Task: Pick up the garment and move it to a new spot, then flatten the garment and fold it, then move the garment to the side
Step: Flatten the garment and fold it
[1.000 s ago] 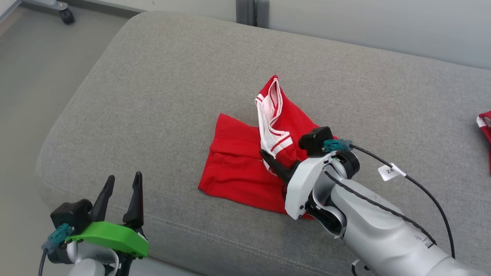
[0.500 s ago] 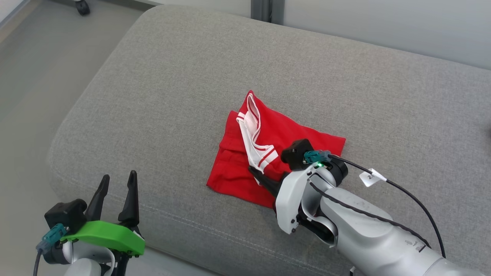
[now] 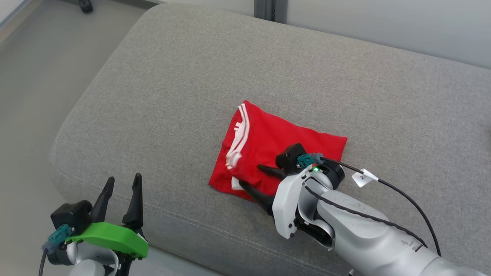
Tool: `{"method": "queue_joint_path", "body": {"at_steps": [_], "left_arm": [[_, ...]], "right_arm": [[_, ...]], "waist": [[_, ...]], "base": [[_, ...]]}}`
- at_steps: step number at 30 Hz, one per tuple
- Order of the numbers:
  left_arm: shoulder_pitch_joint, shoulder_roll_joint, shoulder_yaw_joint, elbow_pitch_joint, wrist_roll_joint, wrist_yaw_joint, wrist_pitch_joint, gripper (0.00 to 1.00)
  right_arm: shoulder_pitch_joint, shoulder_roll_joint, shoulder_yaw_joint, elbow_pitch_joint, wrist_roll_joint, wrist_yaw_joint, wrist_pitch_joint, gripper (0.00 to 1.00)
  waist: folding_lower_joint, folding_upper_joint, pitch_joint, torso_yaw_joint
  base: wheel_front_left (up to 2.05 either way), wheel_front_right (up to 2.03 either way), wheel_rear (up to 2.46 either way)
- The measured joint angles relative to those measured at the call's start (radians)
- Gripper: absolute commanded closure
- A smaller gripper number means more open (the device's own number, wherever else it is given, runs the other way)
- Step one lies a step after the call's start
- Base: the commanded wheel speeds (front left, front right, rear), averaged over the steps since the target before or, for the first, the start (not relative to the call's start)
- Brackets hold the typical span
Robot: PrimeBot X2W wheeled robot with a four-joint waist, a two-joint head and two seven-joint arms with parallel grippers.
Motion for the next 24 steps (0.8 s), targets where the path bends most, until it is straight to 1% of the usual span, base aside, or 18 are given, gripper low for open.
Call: {"method": "queue_joint_path", "body": {"at_steps": [4,7,10,12,14,19,20,24], "left_arm": [[0.000,0.000,0.002,0.002,0.000,0.000,0.000,0.00],[0.000,0.000,0.003,0.005,0.000,0.000,0.000,0.00],[0.000,0.001,0.020,0.006,0.000,0.000,0.000,0.00],[0.000,0.005,0.028,0.003,0.000,0.000,0.000,0.00],[0.000,0.005,0.033,-0.001,0.000,0.000,0.000,0.00],[0.000,0.007,0.047,-0.008,0.000,-0.004,0.000,0.00],[0.000,0.007,0.050,-0.012,0.001,-0.004,0.000,0.00],[0.000,0.011,0.056,-0.021,0.003,-0.005,0.000,0.00]], "right_arm": [[0.000,0.002,0.013,-0.013,0.025,0.000,-0.014,0.00],[0.000,0.002,0.044,-0.064,0.069,0.000,-0.024,0.00],[0.002,0.002,0.096,-0.131,0.121,0.000,-0.038,0.00],[0.002,0.007,0.101,-0.152,0.131,0.001,-0.055,0.00],[0.000,0.008,0.088,-0.151,0.131,0.001,-0.074,0.00],[-0.026,0.002,0.009,-0.105,0.129,0.001,-0.122,0.00],[-0.032,-0.002,-0.012,-0.100,0.128,0.001,-0.142,0.00],[-0.036,-0.031,-0.043,-0.100,0.127,-0.002,-0.182,0.00]], "waist": [[0.0000,0.0000,0.000,0.003],[0.0000,0.0000,0.000,0.004],[0.0000,0.0000,-0.001,-0.001],[0.0000,0.0000,0.000,-0.009],[0.0000,0.0000,0.000,-0.019],[0.0000,0.0000,-0.002,-0.054],[0.0000,0.0000,-0.003,-0.072],[0.0000,0.0000,-0.007,-0.112]], "base": [[0.00,0.00,0.00],[0.00,0.00,0.00],[0.00,0.00,0.00],[0.00,0.00,0.00],[0.00,0.00,0.00],[0.00,0.00,0.00],[0.00,0.00,0.00],[0.00,0.00,0.00]]}}
